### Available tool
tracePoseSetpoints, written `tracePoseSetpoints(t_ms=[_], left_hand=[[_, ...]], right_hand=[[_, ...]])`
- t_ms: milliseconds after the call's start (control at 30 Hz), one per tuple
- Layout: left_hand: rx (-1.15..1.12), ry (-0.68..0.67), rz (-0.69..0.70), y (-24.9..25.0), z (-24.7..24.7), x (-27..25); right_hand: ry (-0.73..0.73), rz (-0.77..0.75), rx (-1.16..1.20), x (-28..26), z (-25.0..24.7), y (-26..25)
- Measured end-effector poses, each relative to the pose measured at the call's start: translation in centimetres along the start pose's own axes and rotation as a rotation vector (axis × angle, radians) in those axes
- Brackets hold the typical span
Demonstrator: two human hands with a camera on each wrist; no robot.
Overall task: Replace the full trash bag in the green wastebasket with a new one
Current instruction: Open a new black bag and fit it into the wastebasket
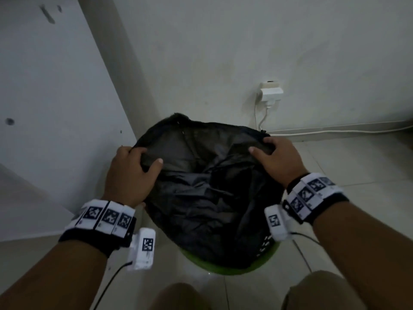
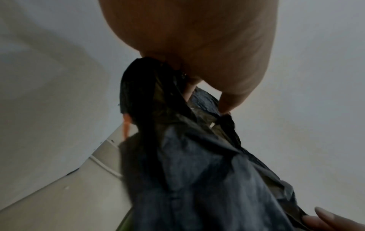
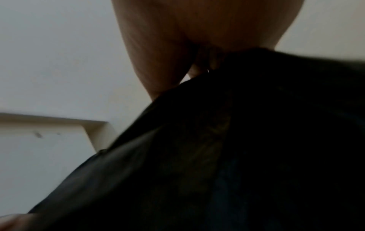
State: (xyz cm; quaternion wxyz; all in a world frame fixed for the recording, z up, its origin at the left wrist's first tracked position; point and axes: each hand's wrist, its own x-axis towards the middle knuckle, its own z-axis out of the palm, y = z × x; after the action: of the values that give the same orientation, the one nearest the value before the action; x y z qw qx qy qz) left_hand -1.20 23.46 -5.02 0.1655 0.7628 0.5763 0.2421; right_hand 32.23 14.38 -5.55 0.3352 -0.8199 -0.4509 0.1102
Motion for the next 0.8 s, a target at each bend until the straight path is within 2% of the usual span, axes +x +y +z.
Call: tracePoseSetpoints(t_ms=[67, 133, 233, 400, 533, 600, 700, 800], left_hand=[[0.008, -0.143, -0.059, -0.6, 1.2, 1.1], [-0.019, -0.231, -0.076, -0.9, 2.6, 2.1], [-0.099, -0.366, -0.115, -0.5, 4.2, 3.7], [-0.120, -0.492, -0.220, -0.6, 6.9, 6.8], [-0.025, -0.870, -0.327, -2.1, 9.0, 6.9], [-0.096, -0.973, -0.432, -2.8, 9.4, 5.7], [-0.356, -1.007, -0.590, -4.2, 10.0, 3.5], [-0.600, -0.916, -0.593, -4.8, 9.7, 0.2]], right_hand=[[-0.171, 0.074, -0.127, 1.5, 0.0, 1.5], [-0.280, 0.142, -0.219, 2.4, 0.4, 2.6], [-0.350, 0.178, -0.227, 3.5, 1.3, 3.4], [-0.426, 0.215, -0.334, 5.6, 2.4, 3.5], [-0.527, 0.429, -0.347, 5.4, 2.9, 4.2], [-0.633, 0.497, -0.364, 4.2, 2.7, 4.6], [-0.677, 0.558, -0.301, 2.1, 1.9, 6.1], [-0.693, 0.591, -0.184, -0.5, 0.6, 7.7]])
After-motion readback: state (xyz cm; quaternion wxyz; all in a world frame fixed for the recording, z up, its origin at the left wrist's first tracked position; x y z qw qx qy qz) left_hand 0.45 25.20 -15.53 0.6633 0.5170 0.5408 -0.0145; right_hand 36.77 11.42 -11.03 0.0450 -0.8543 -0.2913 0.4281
